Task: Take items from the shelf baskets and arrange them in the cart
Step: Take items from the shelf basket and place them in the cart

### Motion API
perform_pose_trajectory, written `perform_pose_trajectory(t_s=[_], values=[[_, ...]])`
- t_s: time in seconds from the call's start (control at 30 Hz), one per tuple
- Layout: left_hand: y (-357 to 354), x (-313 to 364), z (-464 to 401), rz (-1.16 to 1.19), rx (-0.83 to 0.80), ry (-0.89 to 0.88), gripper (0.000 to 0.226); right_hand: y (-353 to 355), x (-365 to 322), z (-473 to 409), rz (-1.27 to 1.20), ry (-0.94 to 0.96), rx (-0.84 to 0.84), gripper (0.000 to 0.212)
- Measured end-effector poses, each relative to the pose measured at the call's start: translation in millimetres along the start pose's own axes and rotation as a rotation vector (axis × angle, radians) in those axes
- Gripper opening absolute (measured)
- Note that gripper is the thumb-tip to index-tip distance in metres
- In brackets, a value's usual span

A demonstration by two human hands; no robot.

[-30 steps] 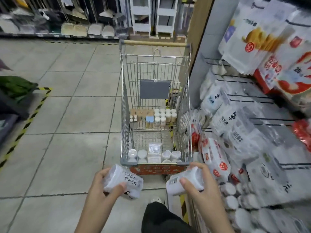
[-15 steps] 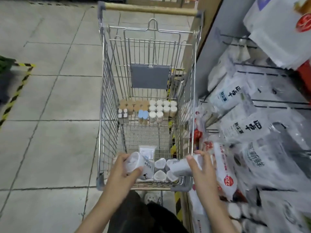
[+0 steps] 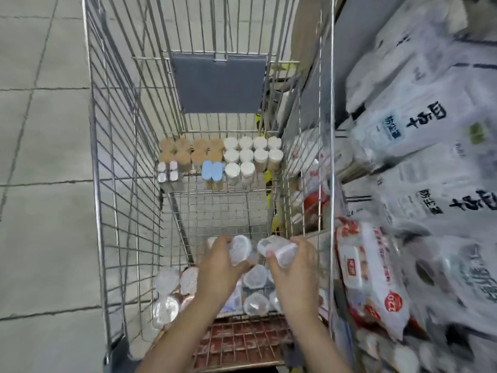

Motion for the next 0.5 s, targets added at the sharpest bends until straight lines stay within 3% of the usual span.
perform_pose_trajectory(t_s=[0.2, 0.5], values=[[-53.2, -17.1, -37.9, -0.076, -0.042, -0.064, 0.063, -40.4, 24.6, -25.8, 0.217, -0.026, 0.004, 0.051], [-90.6, -34.9, -51.4, -0.31, -0.076, -0.151, 0.059, -80.3, 63.6, -45.2, 0.508, -0.068, -0.206, 0.045]])
Point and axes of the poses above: each hand's wrist, its own z-axis away from the middle knuckle, its own y-axis out of the back of the hand, x = y × z, the point moved 6 cm from there along -z, towards the middle knuckle, and after that the axes turned 4 degrees about -z, right-handed, at the moved point
